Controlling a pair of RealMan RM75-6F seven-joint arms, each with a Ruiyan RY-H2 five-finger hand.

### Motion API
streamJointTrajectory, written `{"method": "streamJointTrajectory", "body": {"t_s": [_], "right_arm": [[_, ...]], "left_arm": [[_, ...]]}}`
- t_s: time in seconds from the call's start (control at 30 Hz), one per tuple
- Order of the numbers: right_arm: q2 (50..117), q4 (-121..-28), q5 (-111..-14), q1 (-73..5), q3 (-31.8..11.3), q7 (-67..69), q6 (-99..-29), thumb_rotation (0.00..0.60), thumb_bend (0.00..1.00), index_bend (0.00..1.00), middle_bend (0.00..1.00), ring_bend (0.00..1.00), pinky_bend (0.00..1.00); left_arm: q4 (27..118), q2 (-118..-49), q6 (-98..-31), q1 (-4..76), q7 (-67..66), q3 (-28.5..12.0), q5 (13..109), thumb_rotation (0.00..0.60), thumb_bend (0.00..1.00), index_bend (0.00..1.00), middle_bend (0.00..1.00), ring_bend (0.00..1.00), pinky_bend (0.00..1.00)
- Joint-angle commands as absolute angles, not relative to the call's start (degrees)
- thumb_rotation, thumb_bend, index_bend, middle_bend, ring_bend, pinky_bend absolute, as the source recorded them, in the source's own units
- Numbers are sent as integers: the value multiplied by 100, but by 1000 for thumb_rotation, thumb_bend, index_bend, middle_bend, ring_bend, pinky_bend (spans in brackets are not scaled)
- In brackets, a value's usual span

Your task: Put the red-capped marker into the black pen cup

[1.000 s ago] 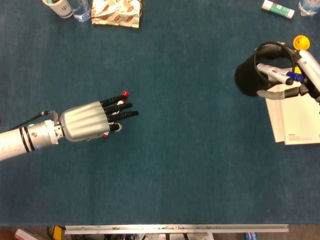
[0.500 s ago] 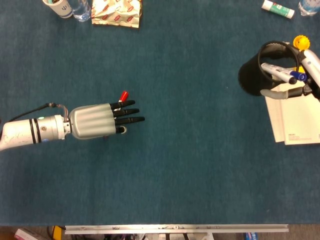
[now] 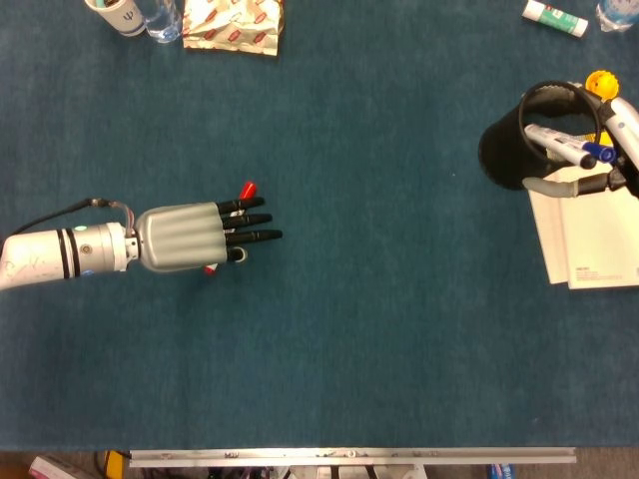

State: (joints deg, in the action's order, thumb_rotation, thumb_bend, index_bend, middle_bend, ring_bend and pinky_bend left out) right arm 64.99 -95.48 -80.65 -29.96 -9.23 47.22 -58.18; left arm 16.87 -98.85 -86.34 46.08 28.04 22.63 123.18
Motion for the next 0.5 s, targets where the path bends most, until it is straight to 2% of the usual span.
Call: {"method": "streamJointTrajectory", "body": {"t_s": [0.03,0.5], "right_arm": [[6501,-9556,-8042,-2990,-936,4727,-5812,600,312,438,390,273,252],[6469,-9618,-8016,-2948,-970,4693,-5813,600,313,438,390,273,252]], "left_arm": [[1641,-9914,-8647,4590,2822,2299,12284,600,269,369,0,0,27],[1400,-10083,-8581,4574,2918,2456,12136,600,247,369,0,0,13]]}}
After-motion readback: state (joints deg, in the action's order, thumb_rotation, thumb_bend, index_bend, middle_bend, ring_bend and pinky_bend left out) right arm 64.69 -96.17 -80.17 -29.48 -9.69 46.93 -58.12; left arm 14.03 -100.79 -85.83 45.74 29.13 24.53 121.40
